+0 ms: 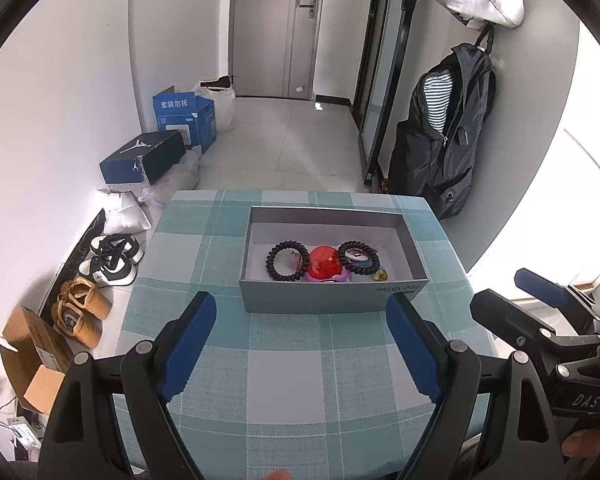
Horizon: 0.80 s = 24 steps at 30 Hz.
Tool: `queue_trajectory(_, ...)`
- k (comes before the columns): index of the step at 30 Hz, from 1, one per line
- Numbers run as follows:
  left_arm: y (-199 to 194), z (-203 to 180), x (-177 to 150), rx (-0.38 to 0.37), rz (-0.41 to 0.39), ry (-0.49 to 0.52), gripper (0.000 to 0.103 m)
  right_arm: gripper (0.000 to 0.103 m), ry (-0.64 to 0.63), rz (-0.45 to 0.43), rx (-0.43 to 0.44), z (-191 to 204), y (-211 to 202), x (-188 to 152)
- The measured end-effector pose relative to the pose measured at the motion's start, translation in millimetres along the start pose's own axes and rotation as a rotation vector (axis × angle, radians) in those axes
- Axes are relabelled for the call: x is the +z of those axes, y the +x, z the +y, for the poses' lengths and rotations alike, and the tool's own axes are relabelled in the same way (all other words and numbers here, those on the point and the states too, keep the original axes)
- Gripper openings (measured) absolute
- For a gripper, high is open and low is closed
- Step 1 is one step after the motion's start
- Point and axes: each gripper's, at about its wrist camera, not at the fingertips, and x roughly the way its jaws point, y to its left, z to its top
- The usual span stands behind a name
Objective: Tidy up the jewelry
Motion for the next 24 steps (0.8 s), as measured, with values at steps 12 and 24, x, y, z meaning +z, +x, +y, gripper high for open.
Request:
queue_trajectory(12, -1.3, 1.1, 1.5, -0.002, -0.007, -0.006, 0.084, 0.103, -0.003, 0.001, -0.006, -0.2, 0.5, -0.3)
queue_trajectory(24, -1.8, 5.0, 2.9, -0.004, -0.01, -0.028, 0.084, 0.103, -0.001, 0.002, -0.008, -0.3, 0.8, -0.5)
